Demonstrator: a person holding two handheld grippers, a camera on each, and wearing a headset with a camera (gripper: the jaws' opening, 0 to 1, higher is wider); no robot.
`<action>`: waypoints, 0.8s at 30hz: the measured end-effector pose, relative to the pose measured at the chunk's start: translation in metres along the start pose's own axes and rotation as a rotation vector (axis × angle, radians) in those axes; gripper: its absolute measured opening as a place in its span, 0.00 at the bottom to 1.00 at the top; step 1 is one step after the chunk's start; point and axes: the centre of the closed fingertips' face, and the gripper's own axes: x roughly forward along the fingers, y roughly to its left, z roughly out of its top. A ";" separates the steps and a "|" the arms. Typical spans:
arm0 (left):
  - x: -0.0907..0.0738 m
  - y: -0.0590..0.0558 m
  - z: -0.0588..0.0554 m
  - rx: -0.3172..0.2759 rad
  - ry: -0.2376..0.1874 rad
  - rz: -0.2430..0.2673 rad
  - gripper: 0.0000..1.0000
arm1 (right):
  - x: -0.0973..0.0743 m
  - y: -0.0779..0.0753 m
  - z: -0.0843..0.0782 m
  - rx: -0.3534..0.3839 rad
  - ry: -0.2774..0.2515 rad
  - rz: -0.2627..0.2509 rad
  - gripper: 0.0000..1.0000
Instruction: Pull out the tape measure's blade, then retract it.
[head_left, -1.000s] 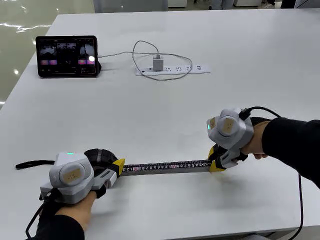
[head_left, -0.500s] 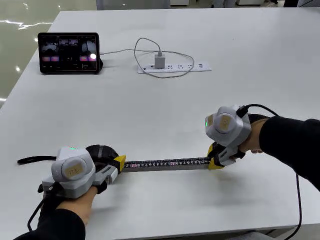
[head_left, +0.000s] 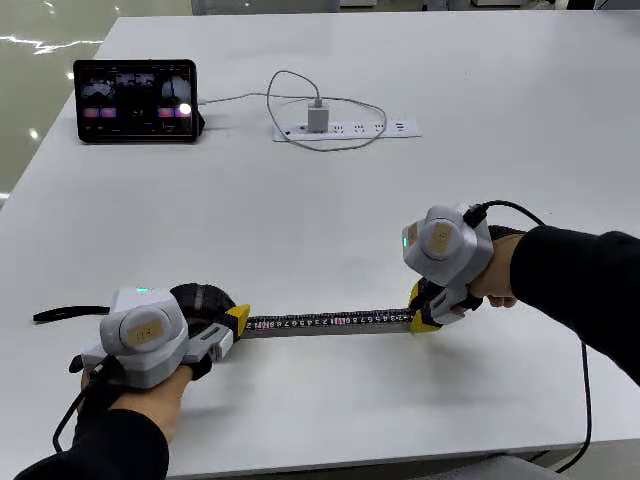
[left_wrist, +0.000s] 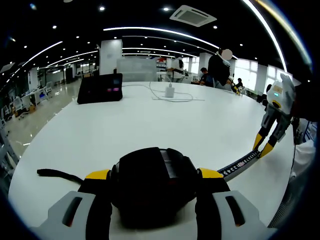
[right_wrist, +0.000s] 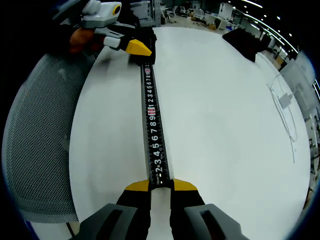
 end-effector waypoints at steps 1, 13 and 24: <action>0.000 0.000 0.000 0.000 0.000 0.000 0.63 | 0.000 0.000 0.000 0.004 -0.005 -0.002 0.10; 0.001 0.000 0.000 -0.002 0.006 -0.003 0.64 | 0.002 0.000 0.003 0.022 0.016 -0.011 0.10; 0.002 0.001 0.000 0.000 0.003 -0.003 0.64 | 0.003 0.000 0.006 -0.002 0.010 -0.005 0.10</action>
